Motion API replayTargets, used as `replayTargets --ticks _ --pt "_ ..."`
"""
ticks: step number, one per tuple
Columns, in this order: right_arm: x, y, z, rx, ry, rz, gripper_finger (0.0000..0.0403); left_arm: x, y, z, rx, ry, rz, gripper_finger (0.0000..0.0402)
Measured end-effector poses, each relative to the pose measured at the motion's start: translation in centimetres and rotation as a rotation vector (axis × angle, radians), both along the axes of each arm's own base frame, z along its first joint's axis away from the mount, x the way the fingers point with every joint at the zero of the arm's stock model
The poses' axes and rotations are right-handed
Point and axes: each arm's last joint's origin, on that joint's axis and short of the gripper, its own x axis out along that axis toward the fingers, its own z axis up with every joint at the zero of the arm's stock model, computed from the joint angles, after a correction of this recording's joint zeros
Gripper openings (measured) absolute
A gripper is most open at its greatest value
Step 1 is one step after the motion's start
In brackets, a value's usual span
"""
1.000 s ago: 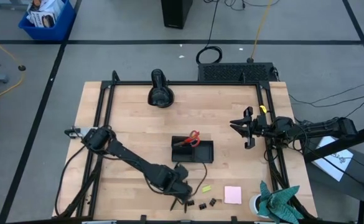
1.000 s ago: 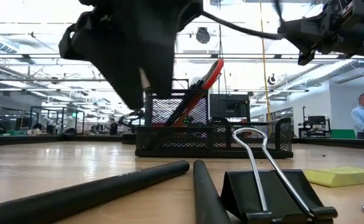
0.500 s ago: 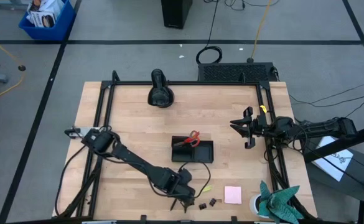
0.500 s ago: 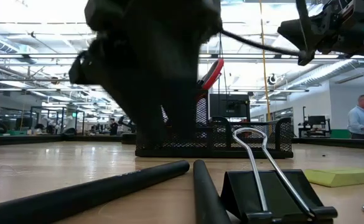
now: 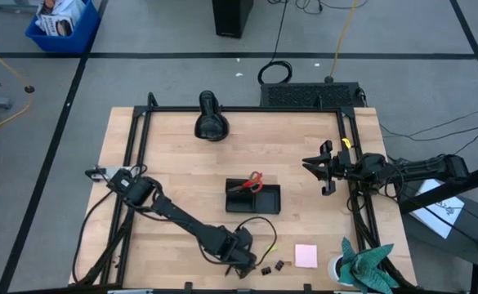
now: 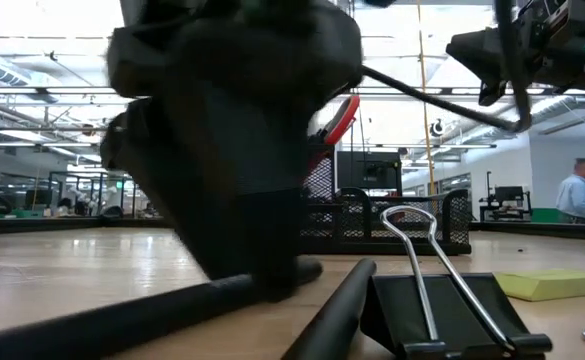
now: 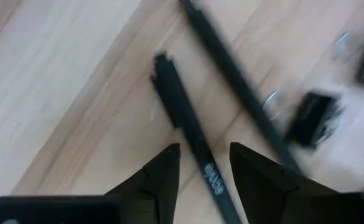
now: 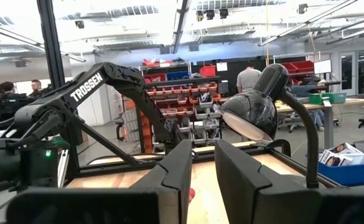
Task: Pick and place office supplies into organizer
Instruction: Put the left pen into the desk organizer
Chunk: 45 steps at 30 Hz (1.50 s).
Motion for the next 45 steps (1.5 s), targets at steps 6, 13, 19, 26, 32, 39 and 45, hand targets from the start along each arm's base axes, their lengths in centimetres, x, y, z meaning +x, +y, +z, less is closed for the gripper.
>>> replayTargets --ticks 6,13,19,26,32,39,45 --pt "0.0 0.0 -0.1 0.006 0.014 0.002 0.0063 -1.2 -0.2 -0.1 0.027 0.096 -0.061 0.0079" --pt "0.1 0.0 -0.2 0.007 0.023 0.002 0.0063 -1.0 -0.1 0.0 0.066 0.056 -0.147 0.0015" --pt "0.1 0.0 -0.2 0.007 0.022 0.002 0.0063 -0.7 -0.1 0.7 0.169 -0.041 -0.213 0.0012" --pt "0.1 0.0 -0.4 0.012 0.043 0.004 0.0063 -0.8 2.0 5.2 0.567 -0.240 -0.204 0.0017" --pt "0.2 0.0 -0.5 0.025 0.048 0.008 0.0063 -1.5 4.1 12.3 0.775 -0.405 -0.237 0.0009" --pt "0.2 0.0 -0.4 0.026 0.037 0.008 0.0063 -3.9 6.8 19.4 0.961 -0.490 -0.330 0.0023" --pt "0.2 0.0 -0.5 0.025 0.045 0.011 0.0063 -7.4 10.6 21.4 0.961 -0.675 -0.262 0.0021"
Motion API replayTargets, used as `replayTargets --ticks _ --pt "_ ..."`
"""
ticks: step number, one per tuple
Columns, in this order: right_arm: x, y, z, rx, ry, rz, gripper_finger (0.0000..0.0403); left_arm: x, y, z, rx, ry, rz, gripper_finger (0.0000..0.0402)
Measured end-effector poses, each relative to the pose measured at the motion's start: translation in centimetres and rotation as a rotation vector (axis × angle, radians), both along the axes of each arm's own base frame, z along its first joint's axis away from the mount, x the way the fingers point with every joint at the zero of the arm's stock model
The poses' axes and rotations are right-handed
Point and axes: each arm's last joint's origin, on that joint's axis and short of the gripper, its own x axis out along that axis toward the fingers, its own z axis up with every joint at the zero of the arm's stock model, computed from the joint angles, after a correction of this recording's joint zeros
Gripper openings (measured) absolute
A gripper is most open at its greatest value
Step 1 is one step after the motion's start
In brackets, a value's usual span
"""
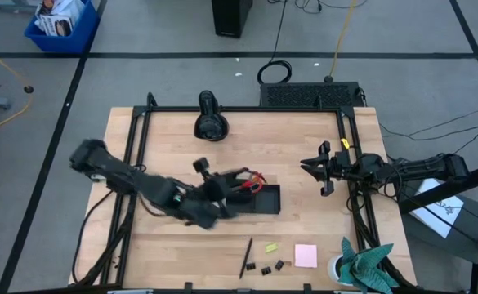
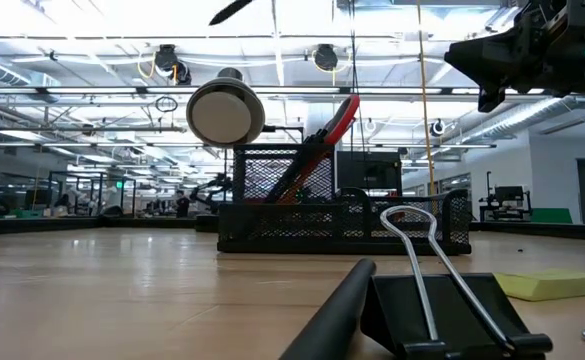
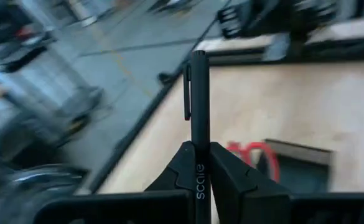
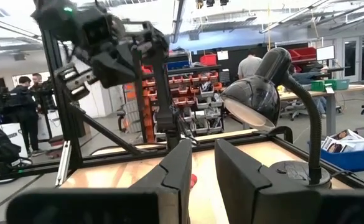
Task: Pick and place office supplies into organizer
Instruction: Put the left pen into the desk organizer
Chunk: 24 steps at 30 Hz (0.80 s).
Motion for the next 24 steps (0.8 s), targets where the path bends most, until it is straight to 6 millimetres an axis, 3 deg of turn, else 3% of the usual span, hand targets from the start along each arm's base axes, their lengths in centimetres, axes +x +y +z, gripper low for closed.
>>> replayTargets --ticks 6,10,15,19,24 --pt "0.0 0.0 0.0 -0.003 -0.001 -0.002 0.0063 -1.3 3.0 -4.9 -0.076 -0.301 -0.370 0.0010" --pt "0.0 0.0 0.1 -0.003 -0.008 -0.002 0.0063 -1.9 5.3 -8.2 -0.084 -0.479 -0.475 0.0015" --pt "0.0 0.0 0.1 -0.006 -0.008 -0.004 0.0063 -1.2 7.3 -10.9 -0.135 -0.488 -0.511 0.0008" --pt "0.0 0.0 0.1 -0.040 -0.008 -0.017 0.0063 0.0 7.9 -13.1 -0.135 -0.407 -0.517 0.0015" --pt "0.1 0.0 0.1 -0.043 -0.005 -0.018 0.0063 0.3 8.5 -13.8 -0.127 -0.368 -0.530 0.0007"
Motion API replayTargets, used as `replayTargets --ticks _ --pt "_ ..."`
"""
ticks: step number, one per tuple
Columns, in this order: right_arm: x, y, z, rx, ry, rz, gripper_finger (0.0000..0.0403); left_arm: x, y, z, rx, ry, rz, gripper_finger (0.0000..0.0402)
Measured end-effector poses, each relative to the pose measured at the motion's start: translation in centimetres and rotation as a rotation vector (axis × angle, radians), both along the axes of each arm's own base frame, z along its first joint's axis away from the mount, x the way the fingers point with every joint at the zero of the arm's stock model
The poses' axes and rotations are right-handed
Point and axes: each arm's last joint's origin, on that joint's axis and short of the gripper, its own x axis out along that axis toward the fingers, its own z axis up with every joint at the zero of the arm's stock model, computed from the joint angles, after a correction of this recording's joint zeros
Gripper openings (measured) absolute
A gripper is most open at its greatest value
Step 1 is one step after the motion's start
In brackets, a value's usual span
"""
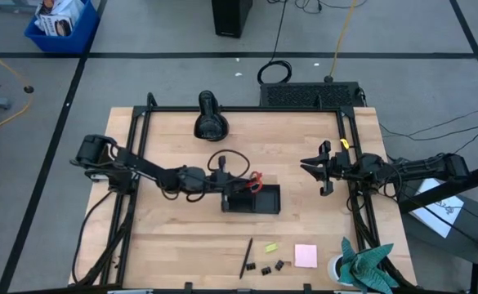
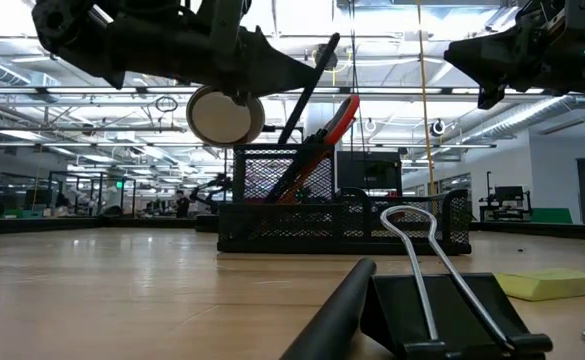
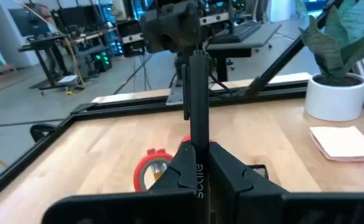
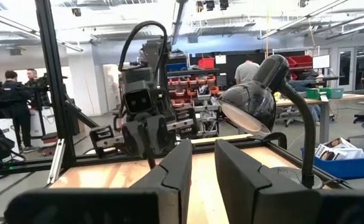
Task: Pick and place office supplies into organizer
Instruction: Put the left pen into the desk organizer
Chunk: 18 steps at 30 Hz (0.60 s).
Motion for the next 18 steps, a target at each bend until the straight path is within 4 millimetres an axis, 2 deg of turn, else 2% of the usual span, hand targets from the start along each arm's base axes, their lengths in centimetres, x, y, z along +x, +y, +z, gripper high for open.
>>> replayTargets --ticks 6,12,18 --pt "0.1 0.0 -0.1 0.000 0.010 0.000 0.0063 0.1 0.9 -0.5 -0.004 0.047 0.011 0.0017" --pt "0.1 0.0 -0.2 0.000 0.016 0.000 0.0063 -0.1 1.0 -0.7 0.010 0.066 0.010 0.0007" --pt "0.2 0.0 -0.3 0.027 0.022 0.009 0.0063 0.0 1.6 -0.8 -0.001 0.066 0.030 0.0025"
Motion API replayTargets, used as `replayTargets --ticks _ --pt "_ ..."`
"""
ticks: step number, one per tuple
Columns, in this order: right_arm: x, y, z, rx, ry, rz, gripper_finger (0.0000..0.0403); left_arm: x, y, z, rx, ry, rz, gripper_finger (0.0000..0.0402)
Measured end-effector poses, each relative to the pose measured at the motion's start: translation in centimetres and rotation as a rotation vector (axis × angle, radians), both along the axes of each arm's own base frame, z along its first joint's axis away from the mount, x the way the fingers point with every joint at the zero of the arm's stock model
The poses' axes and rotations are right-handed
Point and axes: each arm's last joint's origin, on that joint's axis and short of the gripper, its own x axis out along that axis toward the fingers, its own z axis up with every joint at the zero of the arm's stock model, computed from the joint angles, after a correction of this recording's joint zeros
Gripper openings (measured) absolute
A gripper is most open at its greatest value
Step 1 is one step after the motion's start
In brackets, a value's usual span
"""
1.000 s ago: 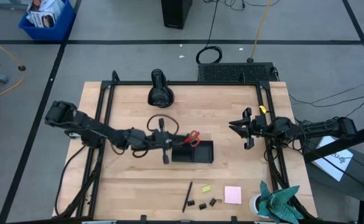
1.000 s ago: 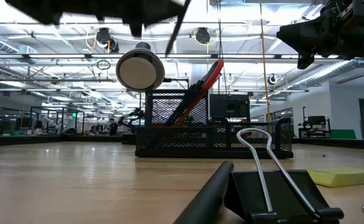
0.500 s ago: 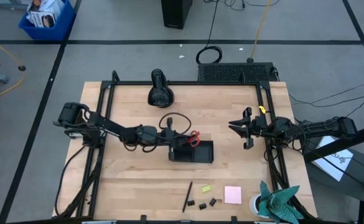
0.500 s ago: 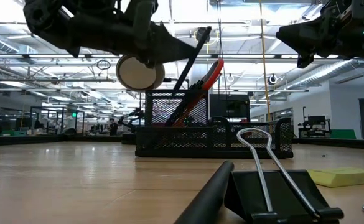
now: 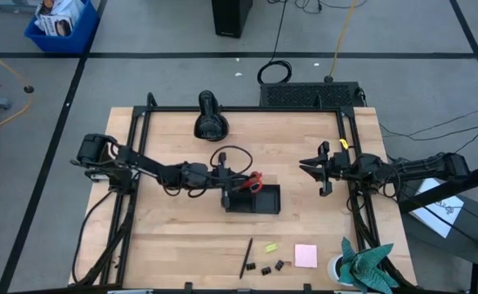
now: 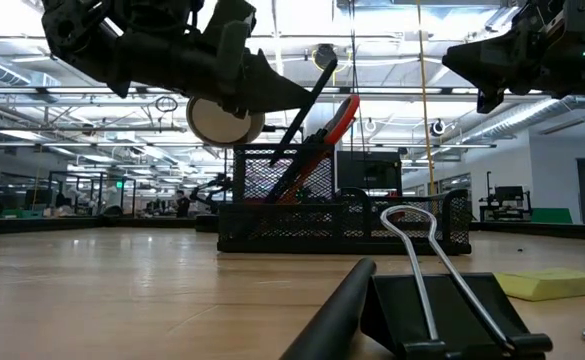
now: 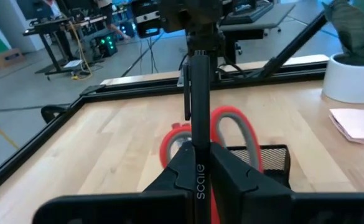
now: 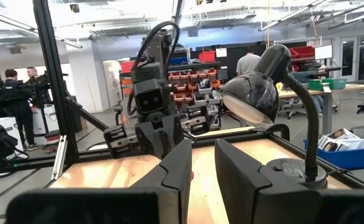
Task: Pick and place office supplies into organizer
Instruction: Put the left pen into the desk organizer
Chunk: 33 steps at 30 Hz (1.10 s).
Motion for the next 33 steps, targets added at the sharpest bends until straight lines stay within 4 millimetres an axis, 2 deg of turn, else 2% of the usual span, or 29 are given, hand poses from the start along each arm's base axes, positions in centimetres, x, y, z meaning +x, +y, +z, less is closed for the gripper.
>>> replayTargets --ticks 12,33 --pt "0.02 0.00 -0.02 0.048 -0.002 0.011 0.0063 -0.07 0.19 -0.41 -0.015 0.040 -0.006 0.0029" --pt "0.04 0.00 -0.15 0.024 0.014 0.004 0.0063 -0.16 0.14 -0.78 -0.093 0.074 -0.020 0.0031"
